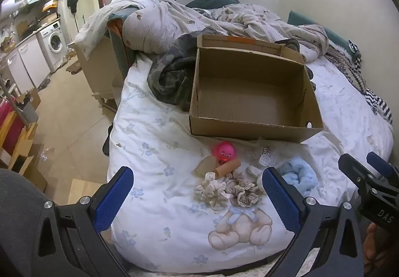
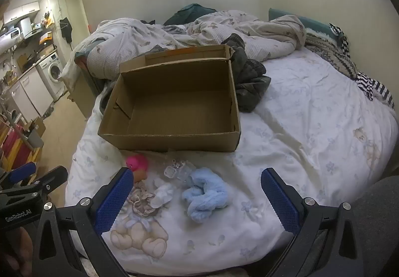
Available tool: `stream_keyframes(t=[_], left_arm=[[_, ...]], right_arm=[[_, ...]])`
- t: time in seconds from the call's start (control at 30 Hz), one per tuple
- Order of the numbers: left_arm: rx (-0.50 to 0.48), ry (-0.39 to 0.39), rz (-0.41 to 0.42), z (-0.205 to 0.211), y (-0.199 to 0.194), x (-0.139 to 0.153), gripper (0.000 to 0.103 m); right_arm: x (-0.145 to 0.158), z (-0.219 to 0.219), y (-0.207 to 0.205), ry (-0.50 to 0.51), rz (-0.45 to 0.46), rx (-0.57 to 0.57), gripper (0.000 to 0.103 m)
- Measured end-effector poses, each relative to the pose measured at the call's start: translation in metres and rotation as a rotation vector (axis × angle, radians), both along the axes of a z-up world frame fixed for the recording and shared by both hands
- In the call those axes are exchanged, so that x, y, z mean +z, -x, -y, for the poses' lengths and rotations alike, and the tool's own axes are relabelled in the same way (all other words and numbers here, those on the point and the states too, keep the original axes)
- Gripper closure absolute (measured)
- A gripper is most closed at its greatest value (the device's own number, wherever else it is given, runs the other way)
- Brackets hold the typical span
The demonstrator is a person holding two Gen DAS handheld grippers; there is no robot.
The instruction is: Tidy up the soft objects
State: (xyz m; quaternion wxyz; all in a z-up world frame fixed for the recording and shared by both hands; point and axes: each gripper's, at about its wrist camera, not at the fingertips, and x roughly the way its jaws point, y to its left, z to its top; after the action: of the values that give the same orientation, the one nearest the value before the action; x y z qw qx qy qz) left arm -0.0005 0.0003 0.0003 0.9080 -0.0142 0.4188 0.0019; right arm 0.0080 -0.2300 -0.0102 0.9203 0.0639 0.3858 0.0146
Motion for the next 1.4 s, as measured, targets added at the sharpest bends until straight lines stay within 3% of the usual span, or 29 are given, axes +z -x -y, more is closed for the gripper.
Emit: stream_keyframes(t=[1.4], left_arm=[[-0.014,-0.014,-0.007,0.0039,-0.0006,0.0042,0.000]], right_arm=[[0.0000,0.0005,-0.0002,0.007,-0.006,-0.005,0.000]])
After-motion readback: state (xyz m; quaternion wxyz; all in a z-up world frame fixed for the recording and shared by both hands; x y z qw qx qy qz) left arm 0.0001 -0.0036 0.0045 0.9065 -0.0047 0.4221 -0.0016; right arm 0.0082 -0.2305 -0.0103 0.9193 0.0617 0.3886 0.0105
